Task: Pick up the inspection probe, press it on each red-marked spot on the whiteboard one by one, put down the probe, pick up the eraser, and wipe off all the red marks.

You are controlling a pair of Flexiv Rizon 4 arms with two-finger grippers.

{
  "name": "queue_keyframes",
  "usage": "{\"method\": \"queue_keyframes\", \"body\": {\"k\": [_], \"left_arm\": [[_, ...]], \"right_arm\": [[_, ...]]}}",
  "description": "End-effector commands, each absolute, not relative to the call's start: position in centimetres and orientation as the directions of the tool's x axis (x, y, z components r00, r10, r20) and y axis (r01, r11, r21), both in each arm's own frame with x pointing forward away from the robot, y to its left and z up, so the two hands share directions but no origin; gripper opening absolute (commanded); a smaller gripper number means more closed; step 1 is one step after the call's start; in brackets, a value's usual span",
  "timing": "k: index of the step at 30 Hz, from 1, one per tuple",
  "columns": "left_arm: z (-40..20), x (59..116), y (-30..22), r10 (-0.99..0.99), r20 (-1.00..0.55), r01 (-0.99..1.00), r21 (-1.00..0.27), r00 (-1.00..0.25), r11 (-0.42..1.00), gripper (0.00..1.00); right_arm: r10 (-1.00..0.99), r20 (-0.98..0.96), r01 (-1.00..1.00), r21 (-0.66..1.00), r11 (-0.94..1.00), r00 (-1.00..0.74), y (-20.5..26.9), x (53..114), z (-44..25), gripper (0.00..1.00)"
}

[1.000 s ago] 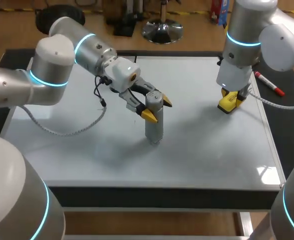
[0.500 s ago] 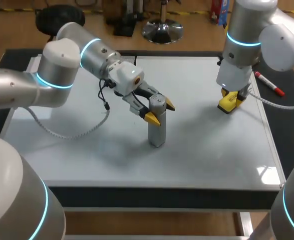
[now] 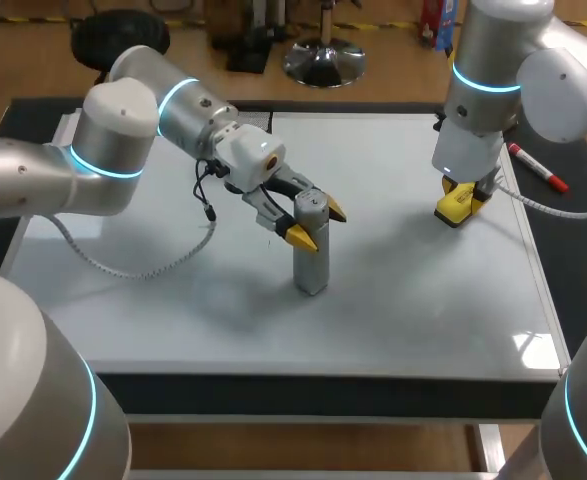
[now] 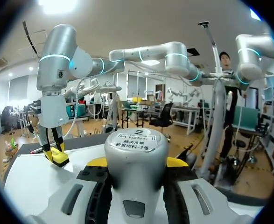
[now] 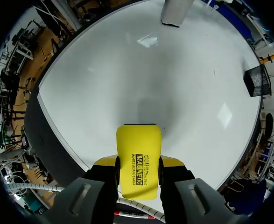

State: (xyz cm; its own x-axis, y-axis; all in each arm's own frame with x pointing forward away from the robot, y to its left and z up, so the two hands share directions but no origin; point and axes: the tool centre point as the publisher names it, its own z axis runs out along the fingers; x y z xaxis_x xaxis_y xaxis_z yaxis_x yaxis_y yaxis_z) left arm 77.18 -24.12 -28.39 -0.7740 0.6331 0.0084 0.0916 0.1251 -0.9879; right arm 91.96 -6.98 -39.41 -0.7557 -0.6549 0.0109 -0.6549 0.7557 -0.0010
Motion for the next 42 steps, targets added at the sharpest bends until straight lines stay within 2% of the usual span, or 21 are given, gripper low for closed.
{"method": "queue_keyframes", "body": {"k": [1, 24, 42], "left_arm": [[-28.4, 77.1, -24.0, 0.632, 0.006, 0.098, -0.987, -0.775, 0.129, 0.00], [-27.8, 77.1, -23.9, 0.640, -0.009, 0.119, -0.985, -0.768, 0.128, 0.00], [-23.8, 81.2, -18.9, 0.654, -0.075, 0.192, -0.975, -0.753, 0.110, 0.00]], "right_arm": [[-0.656, 0.013, -0.656, -0.002, 0.755, -0.755, -7.1, 92.0, -39.3, 0.00], [-0.656, 0.013, -0.656, -0.002, 0.755, -0.755, -7.1, 92.0, -39.3, 0.00], [-0.656, 0.013, -0.656, -0.002, 0.755, -0.755, -7.1, 92.0, -39.3, 0.00]]}}
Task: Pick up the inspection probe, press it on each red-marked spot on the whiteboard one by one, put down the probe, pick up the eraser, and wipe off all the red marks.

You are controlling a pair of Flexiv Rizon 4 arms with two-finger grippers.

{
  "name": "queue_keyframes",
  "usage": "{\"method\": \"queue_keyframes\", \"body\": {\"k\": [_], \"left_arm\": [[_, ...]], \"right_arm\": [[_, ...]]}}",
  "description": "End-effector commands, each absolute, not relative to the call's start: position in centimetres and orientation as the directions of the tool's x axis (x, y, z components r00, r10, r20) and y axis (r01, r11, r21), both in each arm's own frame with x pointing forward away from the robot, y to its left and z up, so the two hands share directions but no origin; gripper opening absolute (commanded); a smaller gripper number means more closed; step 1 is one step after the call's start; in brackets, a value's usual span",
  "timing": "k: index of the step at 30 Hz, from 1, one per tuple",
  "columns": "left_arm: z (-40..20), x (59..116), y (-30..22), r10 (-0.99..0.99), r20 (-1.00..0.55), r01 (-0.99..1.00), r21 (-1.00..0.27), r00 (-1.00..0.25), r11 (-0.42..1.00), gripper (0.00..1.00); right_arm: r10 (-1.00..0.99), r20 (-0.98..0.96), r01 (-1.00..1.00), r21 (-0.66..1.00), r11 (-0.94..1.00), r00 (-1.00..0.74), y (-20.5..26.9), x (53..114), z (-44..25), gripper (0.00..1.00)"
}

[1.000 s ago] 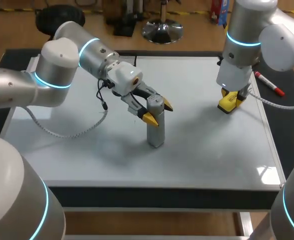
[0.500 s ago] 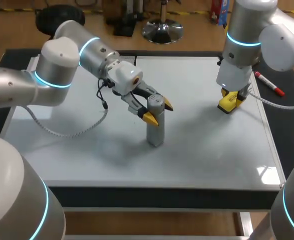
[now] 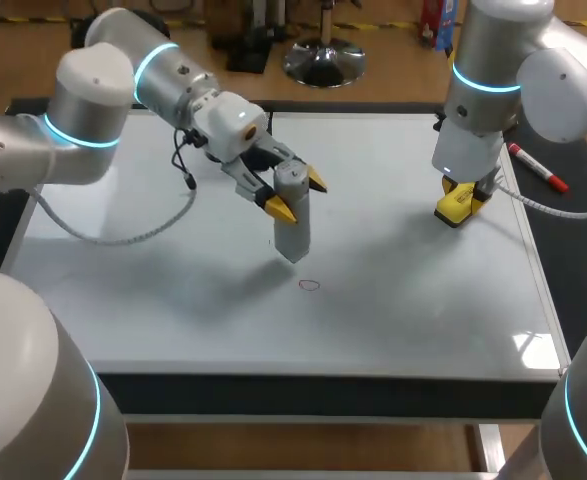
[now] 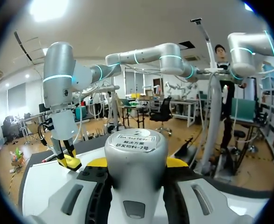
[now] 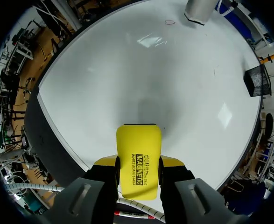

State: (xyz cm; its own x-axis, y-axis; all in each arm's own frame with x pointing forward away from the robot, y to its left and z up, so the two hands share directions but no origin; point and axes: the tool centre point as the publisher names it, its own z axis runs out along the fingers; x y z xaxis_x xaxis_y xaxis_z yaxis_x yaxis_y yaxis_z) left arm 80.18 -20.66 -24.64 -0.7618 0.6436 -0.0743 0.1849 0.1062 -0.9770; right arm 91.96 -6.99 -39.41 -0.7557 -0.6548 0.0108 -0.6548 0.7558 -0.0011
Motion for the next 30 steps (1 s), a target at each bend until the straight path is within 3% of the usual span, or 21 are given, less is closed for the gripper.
{"method": "queue_keyframes", "body": {"k": [1, 30], "left_arm": [[-23.6, 81.5, -18.5, 0.656, -0.075, 0.194, -0.975, -0.751, 0.110, 0.00], [-22.6, 87.6, -9.2, 0.657, -0.051, 0.183, -0.974, -0.752, 0.134, 0.00]], "right_arm": [[-0.656, 0.013, -0.656, -0.002, 0.755, -0.755, -7.1, 92.0, -39.3, 0.00], [-0.656, 0.013, -0.656, -0.002, 0.755, -0.755, -7.1, 92.0, -39.3, 0.00]]}}
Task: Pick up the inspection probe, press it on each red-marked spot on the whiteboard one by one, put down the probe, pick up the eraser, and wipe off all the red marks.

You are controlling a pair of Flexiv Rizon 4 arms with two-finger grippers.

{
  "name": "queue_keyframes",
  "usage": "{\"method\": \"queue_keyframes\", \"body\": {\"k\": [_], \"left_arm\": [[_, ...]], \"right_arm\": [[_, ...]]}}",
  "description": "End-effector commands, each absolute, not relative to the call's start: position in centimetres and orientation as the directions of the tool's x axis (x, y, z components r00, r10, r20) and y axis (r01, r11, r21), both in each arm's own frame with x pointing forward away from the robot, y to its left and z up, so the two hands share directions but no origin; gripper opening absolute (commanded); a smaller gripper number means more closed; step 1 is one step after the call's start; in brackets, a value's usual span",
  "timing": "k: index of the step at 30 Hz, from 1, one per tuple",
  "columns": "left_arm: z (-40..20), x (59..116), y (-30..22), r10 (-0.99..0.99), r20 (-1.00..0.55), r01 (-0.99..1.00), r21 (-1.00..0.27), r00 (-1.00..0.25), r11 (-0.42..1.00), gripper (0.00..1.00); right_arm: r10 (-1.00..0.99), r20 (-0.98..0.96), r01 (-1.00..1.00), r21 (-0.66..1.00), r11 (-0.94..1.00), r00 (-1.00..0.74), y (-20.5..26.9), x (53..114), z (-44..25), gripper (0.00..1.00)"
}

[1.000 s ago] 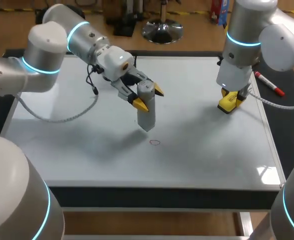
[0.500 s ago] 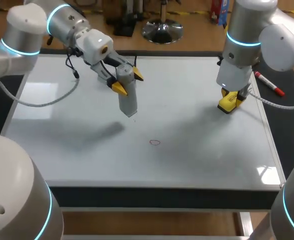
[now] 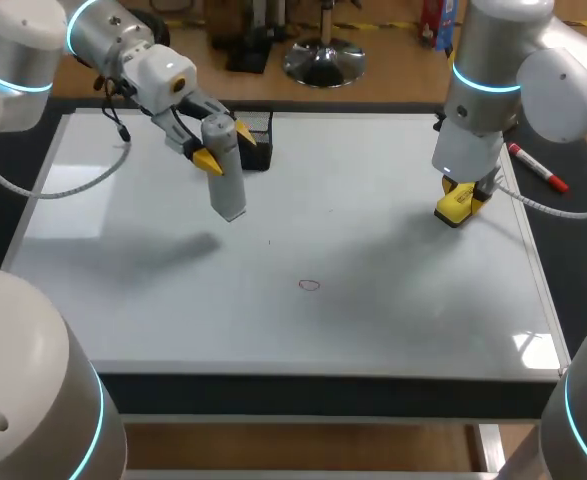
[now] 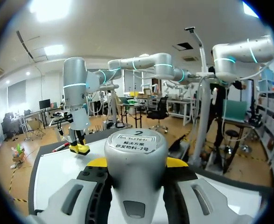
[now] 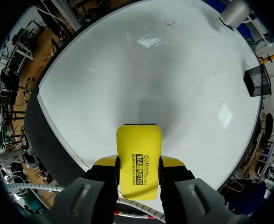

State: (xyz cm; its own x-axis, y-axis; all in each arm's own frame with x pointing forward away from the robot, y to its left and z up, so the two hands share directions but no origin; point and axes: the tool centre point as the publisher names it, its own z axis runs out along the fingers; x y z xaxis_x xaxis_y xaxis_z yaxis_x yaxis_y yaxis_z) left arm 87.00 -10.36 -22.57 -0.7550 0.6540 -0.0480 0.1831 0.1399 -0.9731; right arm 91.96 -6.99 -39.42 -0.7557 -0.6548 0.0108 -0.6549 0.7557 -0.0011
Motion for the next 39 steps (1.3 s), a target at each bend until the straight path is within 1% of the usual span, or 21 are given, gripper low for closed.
{"method": "queue_keyframes", "body": {"k": [1, 9, 13, 39], "left_arm": [[-22.6, 87.6, -8.9, 0.659, -0.053, 0.186, -0.973, -0.750, 0.133, 0.00], [-22.6, 88.3, -6.3, 0.674, -0.061, 0.199, -0.971, -0.736, 0.130, 0.00], [-23.0, 88.8, -4.8, 0.665, -0.040, 0.181, -0.973, -0.746, 0.145, 0.00], [-23.6, 89.8, -0.2, 0.639, 0.030, 0.121, -0.974, -0.769, 0.191, 0.00]], "right_arm": [[-0.656, 0.013, -0.656, -0.002, 0.755, -0.755, -7.1, 92.0, -39.3, 0.00], [-0.656, 0.013, -0.656, -0.002, 0.755, -0.755, -7.1, 92.0, -39.3, 0.00], [-0.656, 0.013, -0.656, -0.002, 0.755, -0.755, -7.1, 92.0, -39.3, 0.00], [-0.656, 0.013, -0.656, -0.002, 0.755, -0.755, -7.1, 92.0, -39.3, 0.00]]}}
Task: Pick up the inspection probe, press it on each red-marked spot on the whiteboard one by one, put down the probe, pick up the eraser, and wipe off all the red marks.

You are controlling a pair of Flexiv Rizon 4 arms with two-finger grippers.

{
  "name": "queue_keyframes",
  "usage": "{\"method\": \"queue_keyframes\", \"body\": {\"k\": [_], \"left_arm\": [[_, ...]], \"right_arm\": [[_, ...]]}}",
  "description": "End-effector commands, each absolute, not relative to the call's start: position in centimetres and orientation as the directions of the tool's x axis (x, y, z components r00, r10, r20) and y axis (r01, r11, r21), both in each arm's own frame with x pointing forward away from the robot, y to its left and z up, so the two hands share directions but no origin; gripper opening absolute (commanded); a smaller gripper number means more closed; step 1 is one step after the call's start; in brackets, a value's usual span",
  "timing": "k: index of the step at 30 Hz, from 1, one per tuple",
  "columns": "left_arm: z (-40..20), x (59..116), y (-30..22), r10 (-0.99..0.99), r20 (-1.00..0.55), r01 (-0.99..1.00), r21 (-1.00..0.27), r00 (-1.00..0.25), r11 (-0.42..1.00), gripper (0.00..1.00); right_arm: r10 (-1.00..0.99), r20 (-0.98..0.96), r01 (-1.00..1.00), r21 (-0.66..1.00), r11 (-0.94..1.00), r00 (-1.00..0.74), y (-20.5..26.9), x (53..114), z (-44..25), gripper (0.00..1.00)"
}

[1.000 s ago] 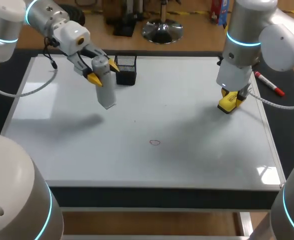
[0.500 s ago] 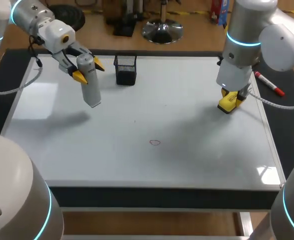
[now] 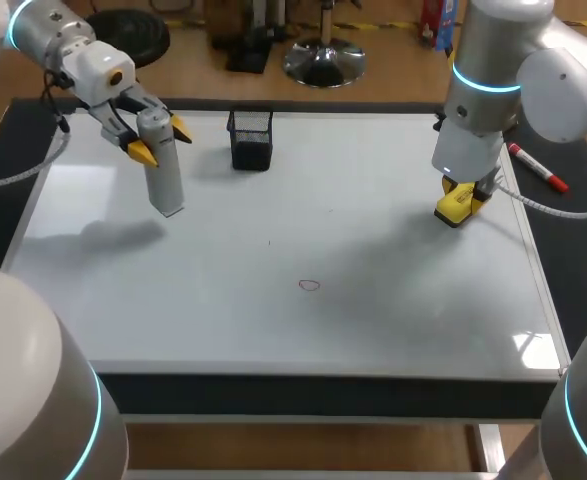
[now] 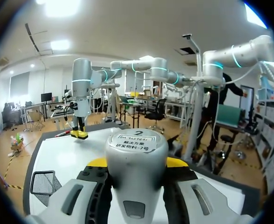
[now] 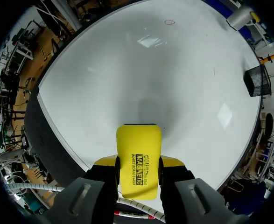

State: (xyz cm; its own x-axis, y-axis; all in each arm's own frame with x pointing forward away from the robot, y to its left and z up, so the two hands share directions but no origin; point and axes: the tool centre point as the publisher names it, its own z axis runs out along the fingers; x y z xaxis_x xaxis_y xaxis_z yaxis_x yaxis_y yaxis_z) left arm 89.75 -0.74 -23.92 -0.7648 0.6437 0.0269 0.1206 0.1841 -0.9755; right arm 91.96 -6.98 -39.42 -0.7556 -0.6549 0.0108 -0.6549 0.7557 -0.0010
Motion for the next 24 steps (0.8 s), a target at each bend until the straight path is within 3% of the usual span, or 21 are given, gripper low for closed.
{"method": "queue_keyframes", "body": {"k": [1, 24], "left_arm": [[-23.32, 89.69, -0.06, 0.631, 0.013, 0.131, -0.975, -0.776, 0.181, 0.00], [-23.32, 89.69, -0.06, 0.631, 0.013, 0.131, -0.975, -0.776, 0.181, 0.00]], "right_arm": [[-0.656, 0.013, -0.656, -0.002, 0.755, -0.755, -7.06, 92.01, -39.34, 0.00], [-0.676, 0.013, -0.676, -0.031, 0.736, -0.737, -6.23, 91.30, -38.71, 0.00]]}}
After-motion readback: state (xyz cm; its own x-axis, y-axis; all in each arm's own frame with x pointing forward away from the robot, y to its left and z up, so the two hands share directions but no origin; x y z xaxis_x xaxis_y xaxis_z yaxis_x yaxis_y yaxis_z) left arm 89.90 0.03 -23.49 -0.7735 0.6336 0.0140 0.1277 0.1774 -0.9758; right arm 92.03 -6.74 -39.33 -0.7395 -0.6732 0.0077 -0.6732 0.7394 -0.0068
